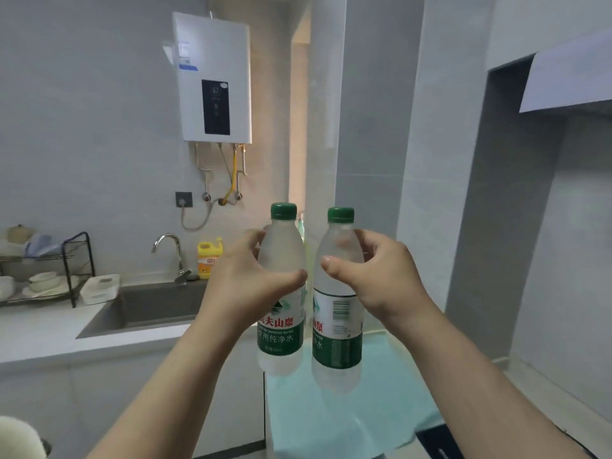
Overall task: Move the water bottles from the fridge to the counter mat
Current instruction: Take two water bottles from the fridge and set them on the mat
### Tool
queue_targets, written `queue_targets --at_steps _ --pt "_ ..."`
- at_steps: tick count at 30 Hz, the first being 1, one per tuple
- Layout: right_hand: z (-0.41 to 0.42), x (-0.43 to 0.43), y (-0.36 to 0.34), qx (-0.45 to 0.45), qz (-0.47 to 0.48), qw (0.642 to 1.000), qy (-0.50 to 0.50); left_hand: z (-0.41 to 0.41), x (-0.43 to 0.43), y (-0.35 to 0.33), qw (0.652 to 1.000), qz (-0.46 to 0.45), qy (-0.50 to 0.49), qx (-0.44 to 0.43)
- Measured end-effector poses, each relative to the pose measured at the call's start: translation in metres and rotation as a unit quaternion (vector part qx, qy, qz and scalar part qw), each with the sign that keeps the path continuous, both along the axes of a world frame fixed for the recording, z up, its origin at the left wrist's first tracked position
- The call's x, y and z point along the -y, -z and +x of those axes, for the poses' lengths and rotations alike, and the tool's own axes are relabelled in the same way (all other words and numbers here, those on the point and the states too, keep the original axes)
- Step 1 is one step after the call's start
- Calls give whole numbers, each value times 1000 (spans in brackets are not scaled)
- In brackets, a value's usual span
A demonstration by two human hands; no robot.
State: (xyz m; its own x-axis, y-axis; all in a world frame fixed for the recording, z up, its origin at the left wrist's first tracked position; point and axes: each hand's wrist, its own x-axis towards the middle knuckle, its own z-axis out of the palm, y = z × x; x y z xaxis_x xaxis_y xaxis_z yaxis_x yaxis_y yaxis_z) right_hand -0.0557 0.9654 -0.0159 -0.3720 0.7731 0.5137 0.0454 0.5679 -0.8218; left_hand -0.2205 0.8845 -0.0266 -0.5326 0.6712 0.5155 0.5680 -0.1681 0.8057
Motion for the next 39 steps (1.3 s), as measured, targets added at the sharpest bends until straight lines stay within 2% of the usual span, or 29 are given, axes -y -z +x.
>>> queue_targets --at_steps 7,15,19,24,32,39 --pt "-51 -121 60 78 -26 995 61 -50 -129 67 997 -63 41 -6" --pt "-83 -236 176 123 -75 987 66 -71 -245 196 990 -132 25 41" --pt "-98 -277 233 137 -90 984 68 -80 -278 259 983 -171 3 65" --pt "-125 -325 293 150 -89 982 67 -95 -323 313 982 -170 -21 85" --pt "-164 -367 346 159 -90 981 63 -124 -367 357 978 -186 -28 88" --pt "-163 -376 375 189 -111 974 53 -138 -371 381 969 -227 -37 95"
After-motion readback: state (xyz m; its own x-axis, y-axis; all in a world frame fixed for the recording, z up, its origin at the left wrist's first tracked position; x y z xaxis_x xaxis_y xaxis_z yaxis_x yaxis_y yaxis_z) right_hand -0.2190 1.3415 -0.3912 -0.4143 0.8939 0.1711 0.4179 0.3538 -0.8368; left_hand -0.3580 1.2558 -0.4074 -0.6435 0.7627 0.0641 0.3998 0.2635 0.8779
